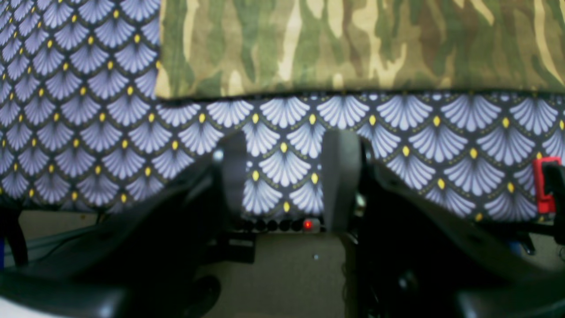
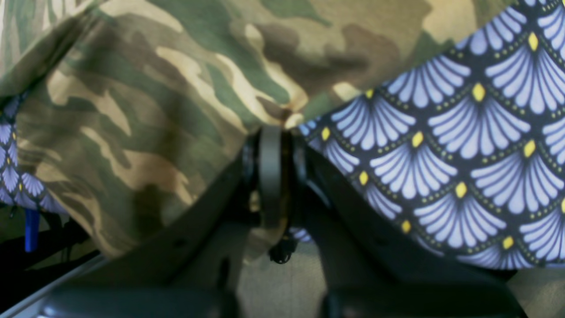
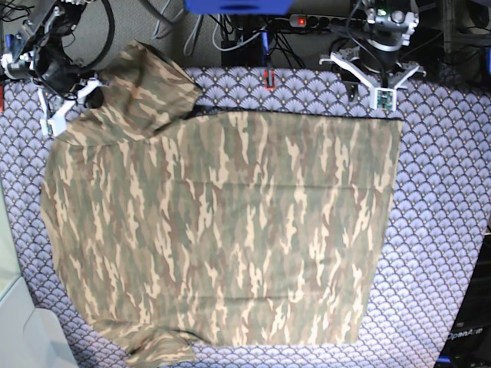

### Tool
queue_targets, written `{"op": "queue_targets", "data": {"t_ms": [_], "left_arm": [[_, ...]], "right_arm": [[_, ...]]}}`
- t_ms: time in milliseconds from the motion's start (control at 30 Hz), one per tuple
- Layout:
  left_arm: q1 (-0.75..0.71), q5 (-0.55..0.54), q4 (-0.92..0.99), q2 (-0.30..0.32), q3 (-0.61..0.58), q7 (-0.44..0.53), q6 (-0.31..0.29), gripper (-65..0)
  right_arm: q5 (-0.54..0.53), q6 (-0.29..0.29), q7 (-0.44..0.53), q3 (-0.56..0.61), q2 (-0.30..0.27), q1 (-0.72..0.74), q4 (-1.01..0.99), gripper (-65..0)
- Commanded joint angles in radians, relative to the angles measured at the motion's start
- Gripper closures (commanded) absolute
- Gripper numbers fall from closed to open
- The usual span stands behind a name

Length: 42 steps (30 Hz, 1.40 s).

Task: Fold the T-shirt properly
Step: 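Grasp the shoulder corners of the shirt with both grippers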

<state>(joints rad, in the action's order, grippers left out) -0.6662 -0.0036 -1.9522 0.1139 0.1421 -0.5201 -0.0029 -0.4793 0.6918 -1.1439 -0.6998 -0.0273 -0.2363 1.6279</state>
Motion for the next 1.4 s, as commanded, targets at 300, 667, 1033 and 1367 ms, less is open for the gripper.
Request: {"op": "queue_targets", "data": {"t_ms": [300, 667, 1033, 1367], "left_arm": [[0.07, 0.001, -0.011, -0.007, 0.043, 0.022, 0.007, -27.7], [0.234, 0.001, 0.139, -0.104, 0.255, 0.021, -0.003, -29.1], [0.3, -0.181, 0.267, -0.098, 0.328, 0.024, -0.003, -42.2], [0.356, -0.207, 0.443, -0.098, 0.337, 0.028, -0.003, -42.2]], "right_arm": [[0.034, 0.006, -0.061, 0.006, -0.001, -0.015, -0.002, -1.8], [0.034, 0.006, -0.057, 0.006, -0.003, -0.015, -0.005, -2.1], [0.035, 0.006, -0.057, 0.006, -0.02, -0.015, -0.007, -2.2], [0.035, 0.006, -0.057, 0.006, -0.023, -0.015, -0.007, -2.2]]}}
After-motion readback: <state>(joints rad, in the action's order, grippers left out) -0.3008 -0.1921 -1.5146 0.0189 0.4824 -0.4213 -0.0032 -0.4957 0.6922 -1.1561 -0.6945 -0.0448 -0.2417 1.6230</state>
